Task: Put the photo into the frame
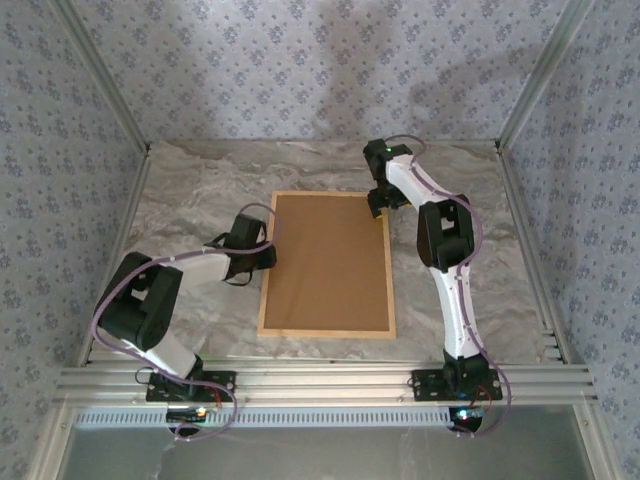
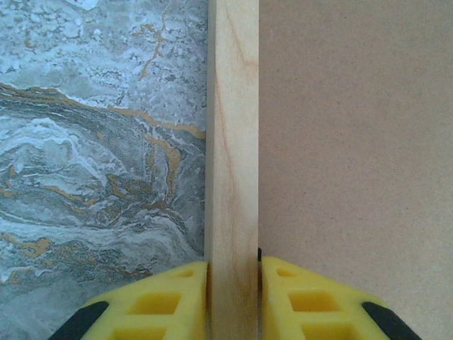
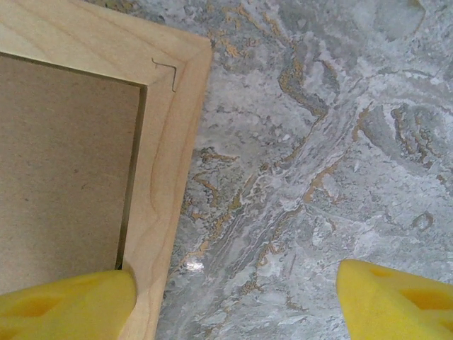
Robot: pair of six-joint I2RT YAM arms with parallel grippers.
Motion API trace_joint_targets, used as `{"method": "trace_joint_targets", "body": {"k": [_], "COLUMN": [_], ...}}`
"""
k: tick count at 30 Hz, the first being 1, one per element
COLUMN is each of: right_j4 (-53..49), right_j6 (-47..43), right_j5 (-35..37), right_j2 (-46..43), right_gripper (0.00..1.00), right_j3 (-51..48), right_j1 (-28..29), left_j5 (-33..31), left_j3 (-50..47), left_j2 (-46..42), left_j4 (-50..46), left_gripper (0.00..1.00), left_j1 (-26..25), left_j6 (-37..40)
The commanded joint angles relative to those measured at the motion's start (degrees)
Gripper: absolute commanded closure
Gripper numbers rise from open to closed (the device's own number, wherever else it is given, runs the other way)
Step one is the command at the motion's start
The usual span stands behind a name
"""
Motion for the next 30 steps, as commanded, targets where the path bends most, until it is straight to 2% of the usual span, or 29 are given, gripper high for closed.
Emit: {"method": "trace_joint_targets", "body": {"k": [1,13,30], "right_j4": [-1.2,-1.2,-2.0], "right_j6": [-2.3,-5.8,-4.3], "right_j5": [-4.2,-6.9,-9.0], "right_j2": [6.4,6.4,7.4], "right_gripper": [0.18,0.14,0.12], "right_j3": [-1.0,0.7,1.9], "right_j1": [2.0,2.4,3.7], "left_j5": [0.6,1.0,1.7], "left_j3": [-2.3,-2.3,-2.3], "left_j2": [2.5,2.9,2.8], "left_j4": [-4.5,-4.3,-4.2], "left_gripper": [0.76,0.76,0.76], "left_j1": [0.0,0.0,0.0], "left_j6": [1.4,1.4,1.3]}}
